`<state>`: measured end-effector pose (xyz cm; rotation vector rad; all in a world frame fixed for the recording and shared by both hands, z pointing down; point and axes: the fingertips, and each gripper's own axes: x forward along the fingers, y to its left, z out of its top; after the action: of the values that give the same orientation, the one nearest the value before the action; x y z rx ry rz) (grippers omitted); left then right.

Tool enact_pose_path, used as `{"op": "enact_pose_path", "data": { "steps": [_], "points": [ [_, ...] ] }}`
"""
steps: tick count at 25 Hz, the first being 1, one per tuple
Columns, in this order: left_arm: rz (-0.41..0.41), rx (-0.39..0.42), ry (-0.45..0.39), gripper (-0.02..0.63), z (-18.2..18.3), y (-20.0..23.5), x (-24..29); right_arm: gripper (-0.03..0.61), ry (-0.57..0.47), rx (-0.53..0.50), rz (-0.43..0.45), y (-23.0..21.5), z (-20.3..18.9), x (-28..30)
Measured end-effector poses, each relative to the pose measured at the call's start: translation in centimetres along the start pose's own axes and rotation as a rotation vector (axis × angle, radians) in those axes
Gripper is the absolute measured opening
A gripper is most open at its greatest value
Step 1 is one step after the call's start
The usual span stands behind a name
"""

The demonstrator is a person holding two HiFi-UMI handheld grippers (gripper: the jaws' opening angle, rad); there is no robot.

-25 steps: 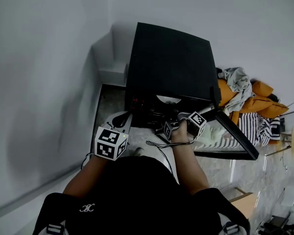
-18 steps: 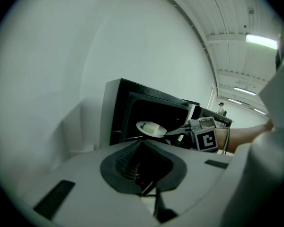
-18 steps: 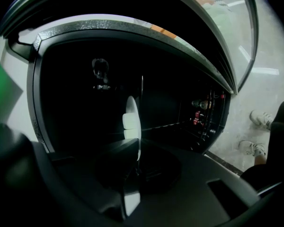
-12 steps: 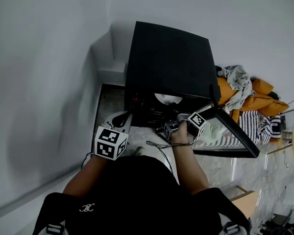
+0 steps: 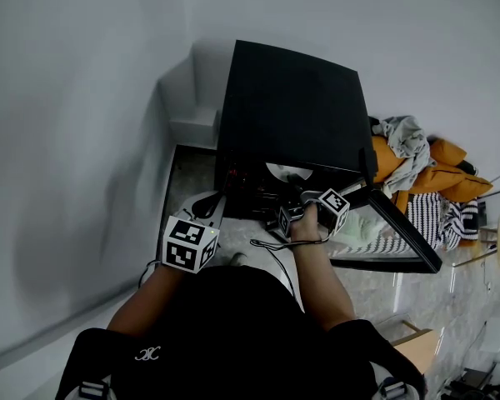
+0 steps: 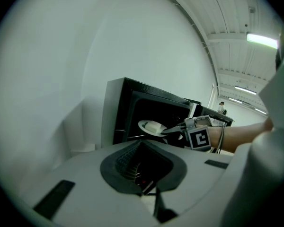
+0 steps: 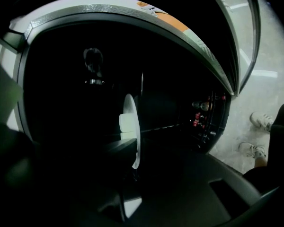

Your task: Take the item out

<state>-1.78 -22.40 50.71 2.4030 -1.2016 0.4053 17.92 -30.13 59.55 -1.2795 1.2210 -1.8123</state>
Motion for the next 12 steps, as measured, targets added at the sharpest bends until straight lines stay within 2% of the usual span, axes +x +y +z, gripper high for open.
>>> {"op": "enact_pose_path", "data": {
  "steps": [12],
  "points": [
    [-0.014,-0.003,0.009,0.000,-0.27,0.22,0.43,0.023,0.013,-0.046,0.075,0.59,0.08,-0.19]
  ]
}}
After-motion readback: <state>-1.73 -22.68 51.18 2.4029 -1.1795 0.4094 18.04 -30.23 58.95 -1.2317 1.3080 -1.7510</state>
